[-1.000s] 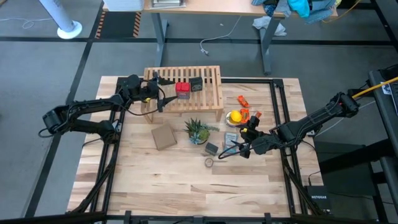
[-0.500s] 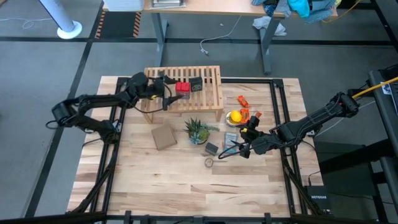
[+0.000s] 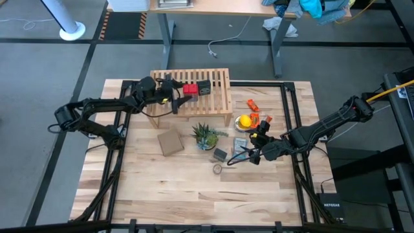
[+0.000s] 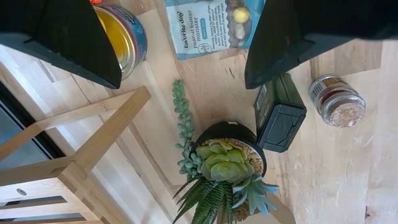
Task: Shelf spices
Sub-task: Remove the red seasoning can from the shelf
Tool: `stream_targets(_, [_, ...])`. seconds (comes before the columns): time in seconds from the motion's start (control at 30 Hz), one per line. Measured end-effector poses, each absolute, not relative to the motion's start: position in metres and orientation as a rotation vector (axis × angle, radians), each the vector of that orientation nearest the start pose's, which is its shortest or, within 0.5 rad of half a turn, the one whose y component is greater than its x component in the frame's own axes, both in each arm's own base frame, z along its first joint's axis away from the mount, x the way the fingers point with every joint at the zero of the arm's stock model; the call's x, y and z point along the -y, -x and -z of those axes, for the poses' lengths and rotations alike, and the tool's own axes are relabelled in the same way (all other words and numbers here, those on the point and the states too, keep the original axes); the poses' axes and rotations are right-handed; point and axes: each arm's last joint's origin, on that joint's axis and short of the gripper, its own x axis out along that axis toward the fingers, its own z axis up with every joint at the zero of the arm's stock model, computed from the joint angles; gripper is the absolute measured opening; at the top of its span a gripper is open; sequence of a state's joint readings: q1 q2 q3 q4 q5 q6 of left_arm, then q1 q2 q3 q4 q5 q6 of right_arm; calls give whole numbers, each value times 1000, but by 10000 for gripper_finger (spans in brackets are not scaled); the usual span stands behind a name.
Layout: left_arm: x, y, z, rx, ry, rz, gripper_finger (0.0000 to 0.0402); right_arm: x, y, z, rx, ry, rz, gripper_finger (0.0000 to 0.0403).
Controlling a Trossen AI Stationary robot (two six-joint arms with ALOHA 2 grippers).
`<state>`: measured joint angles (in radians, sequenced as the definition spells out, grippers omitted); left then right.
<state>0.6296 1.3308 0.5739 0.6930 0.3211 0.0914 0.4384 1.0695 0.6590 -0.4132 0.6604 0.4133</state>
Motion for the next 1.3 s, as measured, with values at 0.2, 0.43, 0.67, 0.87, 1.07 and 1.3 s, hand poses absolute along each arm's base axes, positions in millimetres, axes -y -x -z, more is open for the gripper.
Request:
stream_targets(0.2, [-152, -225, -229, -73, -45, -309, 234, -70, -192, -226, -641, 36, 346, 347])
stream_targets(0.43, [-147, -229, -229, -70, -34, -291, 174, -70, -192, -226, -641, 36, 346, 347])
stream_targets(0.67, [-144, -231, -229, -73, -76, -291, 177, -70, -192, -226, -641, 37, 346, 347])
stream_targets(0.87, [-144, -230, -230, -67, -34, -316, 174, -70, -192, -226, -641, 36, 346, 347])
stream_targets(1.07, [-129, -224, -251, -9, -63, -285, 174, -70, -192, -226, -641, 36, 347, 347])
stream_targets(1.3, [-94, -205, -268, -87, -30, -198, 173, -70, -192, -226, -641, 36, 346, 347])
